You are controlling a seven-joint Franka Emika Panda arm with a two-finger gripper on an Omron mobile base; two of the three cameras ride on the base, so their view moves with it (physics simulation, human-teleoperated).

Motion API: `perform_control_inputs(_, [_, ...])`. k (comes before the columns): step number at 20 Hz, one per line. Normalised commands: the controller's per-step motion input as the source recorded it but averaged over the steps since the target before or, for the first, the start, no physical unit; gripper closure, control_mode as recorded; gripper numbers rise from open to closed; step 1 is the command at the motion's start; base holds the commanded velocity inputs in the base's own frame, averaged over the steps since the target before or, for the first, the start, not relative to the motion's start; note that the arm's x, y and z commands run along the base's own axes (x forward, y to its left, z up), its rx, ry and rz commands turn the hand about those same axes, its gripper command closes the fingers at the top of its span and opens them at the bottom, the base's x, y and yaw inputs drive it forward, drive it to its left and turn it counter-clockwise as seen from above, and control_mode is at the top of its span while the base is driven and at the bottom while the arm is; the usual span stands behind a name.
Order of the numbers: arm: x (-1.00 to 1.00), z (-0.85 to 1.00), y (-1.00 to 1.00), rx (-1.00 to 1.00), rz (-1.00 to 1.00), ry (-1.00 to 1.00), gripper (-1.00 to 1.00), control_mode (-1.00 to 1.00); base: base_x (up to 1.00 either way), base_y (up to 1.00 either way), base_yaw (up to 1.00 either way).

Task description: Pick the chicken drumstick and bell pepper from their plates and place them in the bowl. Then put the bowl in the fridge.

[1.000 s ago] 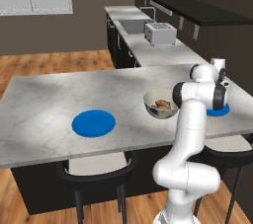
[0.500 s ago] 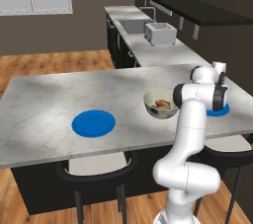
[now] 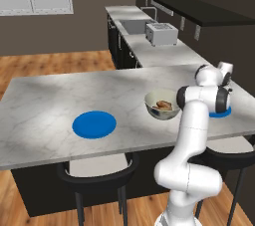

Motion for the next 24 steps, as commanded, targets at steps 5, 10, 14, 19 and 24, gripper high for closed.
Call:
perform_control_inputs(5, [-0.36,0.22,0.1,0.0,0.19,-0.02,1.0,-1.0,0.0,0.0,0.0])
perform_control_inputs(10, [-0.47,0.46,0.46,0.0,0.25,0.0,1.0,-1.0,0.0,0.0,0.0])
perform_control_inputs(14, [-0.23,0.27,0.69,-0.06,0.32,-0.01,1.0,-1.0,0.0,0.0,0.0])
perform_control_inputs(19, [-0.13,0.24,0.71,-0.01,0.34,-0.03,1.0,-1.0,0.0,0.0,0.0])
perform_control_inputs(24, [-0.16,0.31,0.6,0.0,0.33,-0.07,1.0,-1.0,0.0,0.0,0.0])
